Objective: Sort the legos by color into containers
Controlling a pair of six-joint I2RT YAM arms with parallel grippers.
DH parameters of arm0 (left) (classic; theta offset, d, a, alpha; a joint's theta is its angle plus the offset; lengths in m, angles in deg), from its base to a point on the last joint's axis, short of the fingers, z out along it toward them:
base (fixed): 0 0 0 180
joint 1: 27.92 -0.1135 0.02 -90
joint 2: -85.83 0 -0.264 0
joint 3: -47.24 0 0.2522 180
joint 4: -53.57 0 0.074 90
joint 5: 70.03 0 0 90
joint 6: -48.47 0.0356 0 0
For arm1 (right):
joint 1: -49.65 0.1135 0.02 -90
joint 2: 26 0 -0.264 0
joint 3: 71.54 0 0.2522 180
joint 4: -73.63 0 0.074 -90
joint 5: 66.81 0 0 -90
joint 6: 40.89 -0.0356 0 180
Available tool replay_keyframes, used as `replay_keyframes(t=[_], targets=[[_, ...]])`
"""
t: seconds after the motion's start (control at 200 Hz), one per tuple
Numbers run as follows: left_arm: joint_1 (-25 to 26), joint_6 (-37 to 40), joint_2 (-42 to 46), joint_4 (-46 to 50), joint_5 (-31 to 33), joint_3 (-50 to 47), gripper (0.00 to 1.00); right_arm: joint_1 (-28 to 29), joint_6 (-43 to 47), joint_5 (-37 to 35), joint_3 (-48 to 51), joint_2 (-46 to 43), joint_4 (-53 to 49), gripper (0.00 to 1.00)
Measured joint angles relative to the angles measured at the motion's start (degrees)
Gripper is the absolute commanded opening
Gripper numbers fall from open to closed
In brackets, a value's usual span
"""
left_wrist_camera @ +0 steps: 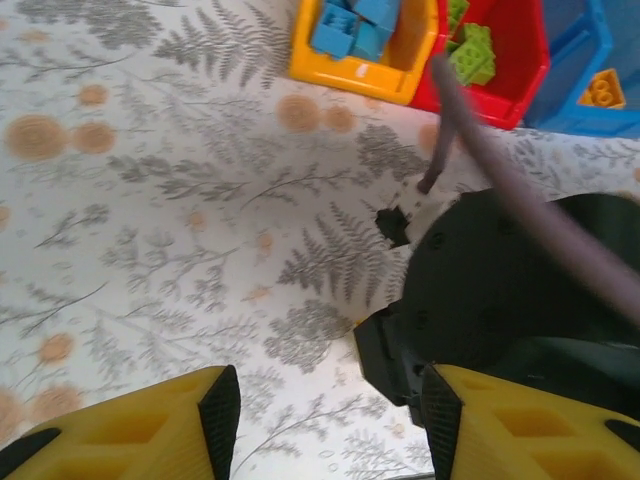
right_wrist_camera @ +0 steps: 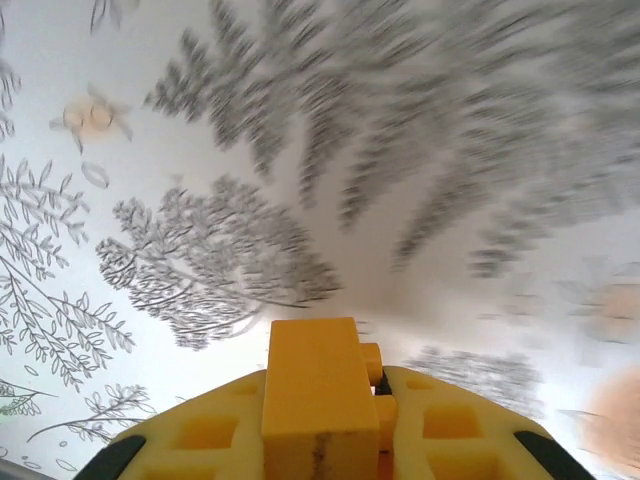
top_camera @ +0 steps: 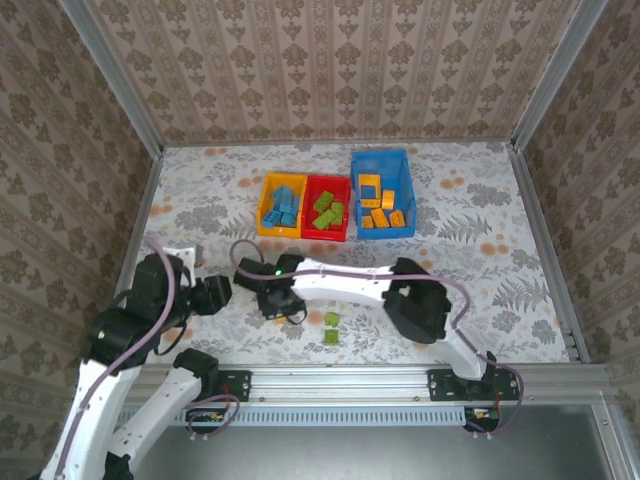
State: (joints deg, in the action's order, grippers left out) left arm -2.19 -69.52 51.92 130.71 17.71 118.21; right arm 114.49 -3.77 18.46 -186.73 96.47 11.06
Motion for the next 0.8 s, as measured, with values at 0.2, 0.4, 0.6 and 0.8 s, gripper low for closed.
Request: replay_keyframes(t=[0.2, 0.4, 0.6, 0.8], targets=[[8.8, 0.6, -13.1, -13.0, -3.0, -0.1, 0.57, -13.0, 4.5, -3.0, 11.8, -18.9, -0.4, 0.10], [19.4, 1.0, -30.3, -23.8, -1.3, 4.9, 0.58, -31.8, 13.2, -4.5, 16.0, -26.2, -0.7, 0.10], [23.1, 2.0, -45.2, -30.9, -0.3, 13.8, 0.59, -42.9, 22.3, -5.6, 10.1, -17.9, -0.7, 0.10], [23.3, 4.3, -53.6, -34.7, -0.4, 20.2, 0.60, -46.7, 27.6, -7.7, -6.9, -2.4, -0.9, 0.11]])
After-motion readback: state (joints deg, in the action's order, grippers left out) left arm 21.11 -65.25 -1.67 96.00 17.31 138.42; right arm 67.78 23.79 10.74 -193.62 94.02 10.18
